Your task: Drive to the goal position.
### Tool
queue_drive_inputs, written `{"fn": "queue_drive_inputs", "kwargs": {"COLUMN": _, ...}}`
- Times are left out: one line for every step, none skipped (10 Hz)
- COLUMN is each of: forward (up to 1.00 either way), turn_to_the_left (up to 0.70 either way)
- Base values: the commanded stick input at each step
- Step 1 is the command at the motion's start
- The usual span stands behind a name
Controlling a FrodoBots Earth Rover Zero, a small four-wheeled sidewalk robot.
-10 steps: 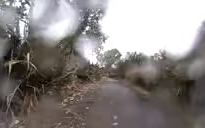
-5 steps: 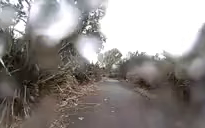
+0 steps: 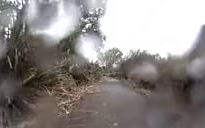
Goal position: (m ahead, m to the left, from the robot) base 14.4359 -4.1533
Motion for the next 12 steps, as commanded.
{"fn": "queue_drive_inputs", "kwargs": {"forward": 0.85, "turn_to_the_left": 0.0}}
{"fn": "queue_drive_inputs", "kwargs": {"forward": 0.85, "turn_to_the_left": 0.0}}
{"fn": "queue_drive_inputs", "kwargs": {"forward": 0.85, "turn_to_the_left": 0.0}}
{"fn": "queue_drive_inputs", "kwargs": {"forward": 0.85, "turn_to_the_left": 0.0}}
{"fn": "queue_drive_inputs", "kwargs": {"forward": 0.85, "turn_to_the_left": -0.34}}
{"fn": "queue_drive_inputs", "kwargs": {"forward": 0.85, "turn_to_the_left": -0.22}}
{"fn": "queue_drive_inputs", "kwargs": {"forward": 0.85, "turn_to_the_left": 0.0}}
{"fn": "queue_drive_inputs", "kwargs": {"forward": 0.85, "turn_to_the_left": 0.0}}
{"fn": "queue_drive_inputs", "kwargs": {"forward": 0.85, "turn_to_the_left": 0.0}}
{"fn": "queue_drive_inputs", "kwargs": {"forward": 0.85, "turn_to_the_left": 0.0}}
{"fn": "queue_drive_inputs", "kwargs": {"forward": 0.85, "turn_to_the_left": 0.0}}
{"fn": "queue_drive_inputs", "kwargs": {"forward": 0.85, "turn_to_the_left": 0.0}}
